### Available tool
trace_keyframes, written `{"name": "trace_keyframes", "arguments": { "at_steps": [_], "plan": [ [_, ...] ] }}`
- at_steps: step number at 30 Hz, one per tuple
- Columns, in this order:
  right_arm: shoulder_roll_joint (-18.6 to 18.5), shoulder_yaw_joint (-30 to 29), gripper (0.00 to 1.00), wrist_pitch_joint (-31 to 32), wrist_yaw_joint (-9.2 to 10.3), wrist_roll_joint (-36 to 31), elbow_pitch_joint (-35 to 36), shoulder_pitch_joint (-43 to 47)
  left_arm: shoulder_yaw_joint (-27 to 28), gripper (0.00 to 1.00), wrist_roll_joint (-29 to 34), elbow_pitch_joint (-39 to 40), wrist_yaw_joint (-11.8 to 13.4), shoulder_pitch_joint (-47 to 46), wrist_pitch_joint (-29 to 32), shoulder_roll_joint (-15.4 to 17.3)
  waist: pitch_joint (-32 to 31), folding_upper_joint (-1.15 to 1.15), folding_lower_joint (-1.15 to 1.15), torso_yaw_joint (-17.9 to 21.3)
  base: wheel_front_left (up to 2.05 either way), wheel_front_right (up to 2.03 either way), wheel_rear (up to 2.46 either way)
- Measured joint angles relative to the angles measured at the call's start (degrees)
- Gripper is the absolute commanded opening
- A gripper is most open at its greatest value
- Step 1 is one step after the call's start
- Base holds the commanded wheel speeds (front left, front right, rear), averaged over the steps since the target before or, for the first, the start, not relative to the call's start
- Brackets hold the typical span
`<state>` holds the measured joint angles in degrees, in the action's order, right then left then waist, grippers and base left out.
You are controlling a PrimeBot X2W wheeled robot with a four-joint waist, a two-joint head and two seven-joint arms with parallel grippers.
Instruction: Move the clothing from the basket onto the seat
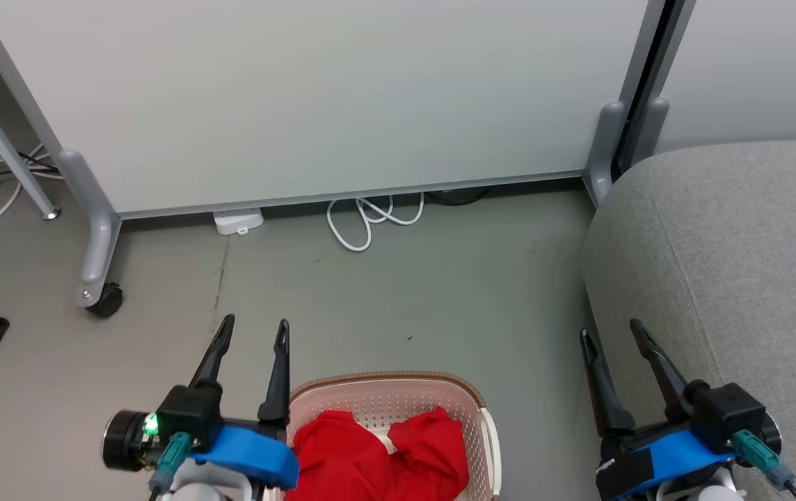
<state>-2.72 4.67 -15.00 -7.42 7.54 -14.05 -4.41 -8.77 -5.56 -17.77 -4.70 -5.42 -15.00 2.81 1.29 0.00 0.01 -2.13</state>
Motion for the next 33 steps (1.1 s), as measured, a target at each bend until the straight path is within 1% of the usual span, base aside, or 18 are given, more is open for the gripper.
{"name": "trace_keyframes", "arguments": {
  "at_steps": [7, 14, 22, 33],
  "plan": [
    [0.0, 0.0, 1.00, 0.0, 0.00, 0.2, 1.4, -1.7, -2.7, 1.00, 1.3, -4.8, -1.9, -5.9, -0.1, 1.2, 2.4, 0.00, 0.00, 0.5, 0.00, 0.00, 0.00],
    [0.0, 0.4, 1.00, 0.0, 0.00, -0.3, 3.0, -4.6, -7.5, 1.00, 1.1, -11.8, -2.5, -12.7, -0.1, 2.9, 7.0, 0.00, -0.01, 1.9, 0.00, 0.00, 0.00],
    [0.0, -0.5, 1.00, -0.1, 0.00, -1.3, 5.5, -8.8, -19.0, 1.00, -2.5, -20.9, -2.7, -21.2, -0.1, 6.5, 14.4, 0.00, -0.02, 4.3, 0.00, 0.00, 0.00],
    [-0.1, -1.0, 1.00, 0.0, 0.00, -1.5, 7.8, -12.1, -32.5, 1.00, -6.4, -31.6, -2.7, -30.6, -0.1, 9.1, 24.0, 0.00, -0.02, 7.0, 0.00, 0.00, 0.00]
  ]
}}
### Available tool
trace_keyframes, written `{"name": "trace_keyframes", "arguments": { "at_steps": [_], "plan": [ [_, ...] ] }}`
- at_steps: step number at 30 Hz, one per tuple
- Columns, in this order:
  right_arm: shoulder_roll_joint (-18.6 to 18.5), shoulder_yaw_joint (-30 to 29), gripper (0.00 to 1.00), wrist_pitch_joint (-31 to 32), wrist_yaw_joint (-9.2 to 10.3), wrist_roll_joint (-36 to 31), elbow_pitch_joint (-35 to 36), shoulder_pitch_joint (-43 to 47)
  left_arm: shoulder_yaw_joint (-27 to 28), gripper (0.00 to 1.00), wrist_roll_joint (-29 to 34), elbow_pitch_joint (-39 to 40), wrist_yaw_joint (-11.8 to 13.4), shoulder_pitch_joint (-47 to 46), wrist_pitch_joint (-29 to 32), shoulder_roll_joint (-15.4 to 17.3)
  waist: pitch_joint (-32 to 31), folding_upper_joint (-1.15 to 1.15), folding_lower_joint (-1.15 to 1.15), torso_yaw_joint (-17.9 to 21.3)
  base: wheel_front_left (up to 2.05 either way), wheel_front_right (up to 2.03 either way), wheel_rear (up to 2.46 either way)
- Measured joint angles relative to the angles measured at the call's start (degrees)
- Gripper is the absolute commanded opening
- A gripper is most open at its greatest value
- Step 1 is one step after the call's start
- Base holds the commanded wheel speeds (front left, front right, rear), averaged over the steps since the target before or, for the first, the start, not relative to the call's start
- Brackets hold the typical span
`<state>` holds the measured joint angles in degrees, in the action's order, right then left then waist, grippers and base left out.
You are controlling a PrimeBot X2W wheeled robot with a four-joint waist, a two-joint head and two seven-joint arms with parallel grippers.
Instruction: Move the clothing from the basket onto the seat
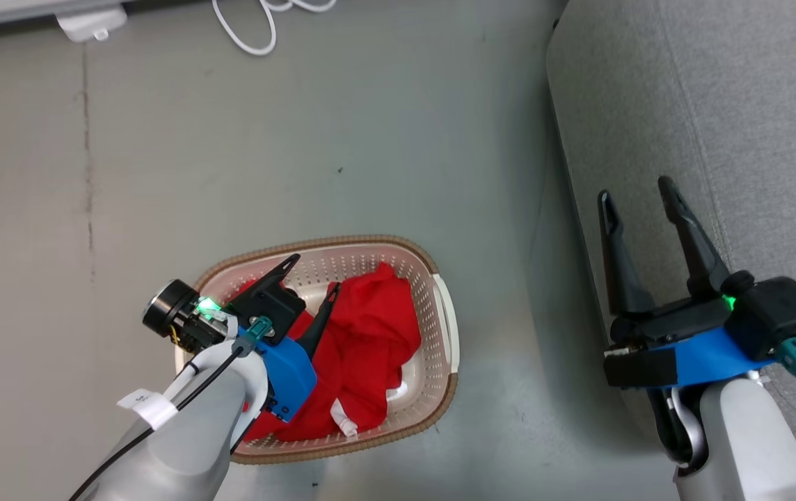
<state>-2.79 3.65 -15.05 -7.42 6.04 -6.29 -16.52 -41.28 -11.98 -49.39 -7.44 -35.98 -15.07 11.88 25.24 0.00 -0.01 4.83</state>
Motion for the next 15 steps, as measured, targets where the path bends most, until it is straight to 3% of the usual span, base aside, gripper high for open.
{"name": "trace_keyframes", "arguments": {
  "at_steps": [15],
  "plan": [
    [0.0, -0.1, 1.00, 0.0, 0.00, -0.4, 2.4, -5.2, -22.1, 1.00, -3.5, -15.6, 0.0, -9.8, 2.0, 0.7, 10.8, 0.00, 0.00, 0.2, 0.00, 0.00, 0.00]
  ]
}}
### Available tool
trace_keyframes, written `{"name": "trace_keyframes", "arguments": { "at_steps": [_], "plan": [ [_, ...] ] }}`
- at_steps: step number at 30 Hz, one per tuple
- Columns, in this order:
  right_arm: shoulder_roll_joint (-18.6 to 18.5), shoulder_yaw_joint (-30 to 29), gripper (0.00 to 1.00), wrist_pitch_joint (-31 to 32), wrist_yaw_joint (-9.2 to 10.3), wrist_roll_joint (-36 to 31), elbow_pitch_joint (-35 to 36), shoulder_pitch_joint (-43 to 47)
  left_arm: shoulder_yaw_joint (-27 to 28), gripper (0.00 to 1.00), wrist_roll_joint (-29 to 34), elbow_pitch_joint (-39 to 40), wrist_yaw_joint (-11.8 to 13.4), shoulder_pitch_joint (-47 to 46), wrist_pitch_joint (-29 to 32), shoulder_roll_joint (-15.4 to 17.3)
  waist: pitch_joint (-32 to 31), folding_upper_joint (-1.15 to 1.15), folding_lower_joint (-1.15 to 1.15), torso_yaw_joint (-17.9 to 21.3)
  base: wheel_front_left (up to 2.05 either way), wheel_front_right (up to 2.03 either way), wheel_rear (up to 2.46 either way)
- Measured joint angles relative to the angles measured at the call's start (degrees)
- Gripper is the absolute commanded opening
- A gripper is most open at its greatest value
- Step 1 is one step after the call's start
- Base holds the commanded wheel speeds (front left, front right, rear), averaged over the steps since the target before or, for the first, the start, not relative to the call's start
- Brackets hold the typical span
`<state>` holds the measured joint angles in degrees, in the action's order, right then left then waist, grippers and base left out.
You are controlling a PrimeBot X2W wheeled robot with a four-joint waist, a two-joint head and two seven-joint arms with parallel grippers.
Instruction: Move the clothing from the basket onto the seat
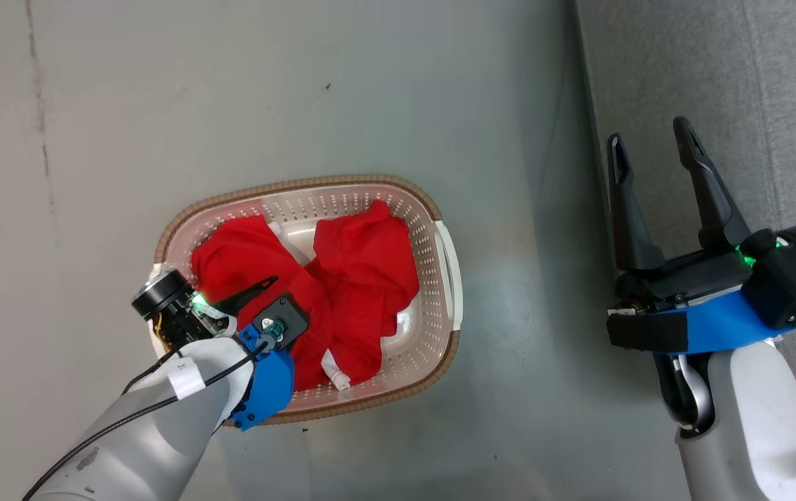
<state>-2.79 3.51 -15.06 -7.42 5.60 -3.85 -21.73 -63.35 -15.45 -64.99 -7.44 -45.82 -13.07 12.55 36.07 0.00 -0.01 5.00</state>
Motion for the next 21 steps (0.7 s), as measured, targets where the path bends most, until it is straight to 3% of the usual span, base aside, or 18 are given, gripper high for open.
{"name": "trace_keyframes", "arguments": {
  "at_steps": [8, 21],
  "plan": [
    [0.0, -0.3, 1.00, 0.0, 0.00, -0.4, 1.3, -1.8, -8.1, 1.00, -3.3, -3.6, 0.0, -3.3, 5.5, 0.6, 4.5, 0.00, 0.00, 0.3, 0.00, 0.00, 0.00],
    [0.0, -1.2, 1.00, 0.0, -0.01, -0.6, 3.6, -3.9, -9.9, 1.00, -4.9, -3.7, 0.0, -7.8, 10.6, 1.7, 11.6, 0.00, 0.00, 1.0, 0.00, 0.00, 0.00]
  ]
}}
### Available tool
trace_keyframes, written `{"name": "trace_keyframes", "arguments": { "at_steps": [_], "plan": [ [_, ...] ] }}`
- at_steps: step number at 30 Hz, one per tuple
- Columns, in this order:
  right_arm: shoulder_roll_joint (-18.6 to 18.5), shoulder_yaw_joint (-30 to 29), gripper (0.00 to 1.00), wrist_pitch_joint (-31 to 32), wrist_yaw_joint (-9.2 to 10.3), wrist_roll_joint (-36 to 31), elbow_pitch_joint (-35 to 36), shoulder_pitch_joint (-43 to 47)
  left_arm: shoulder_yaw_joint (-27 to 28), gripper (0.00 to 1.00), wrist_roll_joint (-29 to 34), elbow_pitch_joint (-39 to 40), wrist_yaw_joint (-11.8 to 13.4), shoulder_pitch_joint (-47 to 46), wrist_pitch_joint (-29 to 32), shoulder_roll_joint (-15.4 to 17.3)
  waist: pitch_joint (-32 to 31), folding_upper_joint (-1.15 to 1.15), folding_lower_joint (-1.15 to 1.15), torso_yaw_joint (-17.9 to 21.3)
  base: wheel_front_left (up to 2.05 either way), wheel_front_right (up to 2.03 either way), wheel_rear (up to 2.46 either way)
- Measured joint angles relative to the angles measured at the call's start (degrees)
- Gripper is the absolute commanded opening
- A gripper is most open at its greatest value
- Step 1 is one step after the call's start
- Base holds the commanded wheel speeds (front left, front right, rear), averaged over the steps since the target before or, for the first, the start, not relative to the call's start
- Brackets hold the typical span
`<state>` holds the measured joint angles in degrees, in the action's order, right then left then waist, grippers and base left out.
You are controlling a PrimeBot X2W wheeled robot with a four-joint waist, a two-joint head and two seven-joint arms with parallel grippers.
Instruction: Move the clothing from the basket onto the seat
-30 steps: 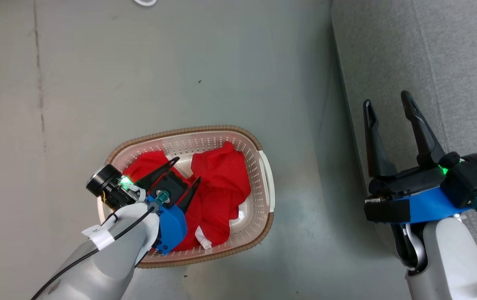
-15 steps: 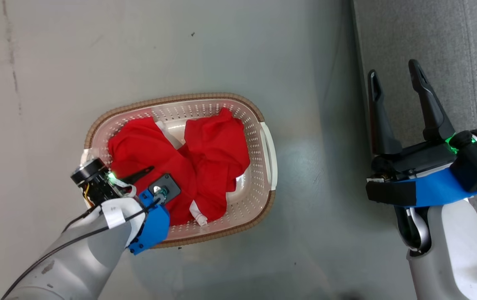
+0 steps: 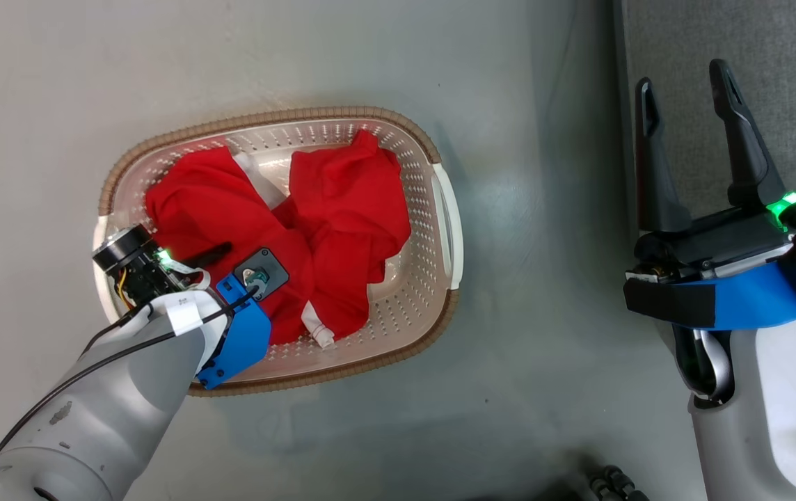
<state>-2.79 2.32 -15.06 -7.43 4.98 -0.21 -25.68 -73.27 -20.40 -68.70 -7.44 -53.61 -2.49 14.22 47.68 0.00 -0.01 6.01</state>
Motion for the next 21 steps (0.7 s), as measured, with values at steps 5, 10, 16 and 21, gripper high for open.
{"name": "trace_keyframes", "arguments": {
  "at_steps": [5, 10, 16, 21],
  "plan": [
    [0.0, 0.0, 1.00, 0.0, 0.00, 0.0, 0.8, -0.7, 0.0, 1.00, -0.2, 0.5, 0.0, -0.4, 0.9, 0.4, 2.2, 0.00, 0.00, 0.7, 0.00, 0.00, 0.00],
    [0.0, -0.5, 1.00, 0.0, 0.00, -0.2, 1.6, -0.8, -0.1, 0.48, 0.3, 0.5, 0.0, -0.3, 1.5, 0.2, 3.3, 0.00, 0.00, 1.0, 0.00, 0.00, 0.00],
    [0.0, -1.3, 1.00, 0.0, -0.01, -0.4, 1.8, -1.0, -0.1, 0.00, 1.6, 0.8, 0.0, -0.2, 0.3, -0.2, 3.3, 0.00, 0.00, 0.6, 0.00, 0.00, 0.00],
    [0.0, -1.5, 1.00, 0.0, -0.04, -0.9, 1.8, -1.3, -0.1, 0.00, 0.0, 0.7, 0.0, -0.1, -1.4, -0.8, 2.5, 0.00, 0.00, 0.1, 0.00, 0.00, 0.00]
  ]
}}
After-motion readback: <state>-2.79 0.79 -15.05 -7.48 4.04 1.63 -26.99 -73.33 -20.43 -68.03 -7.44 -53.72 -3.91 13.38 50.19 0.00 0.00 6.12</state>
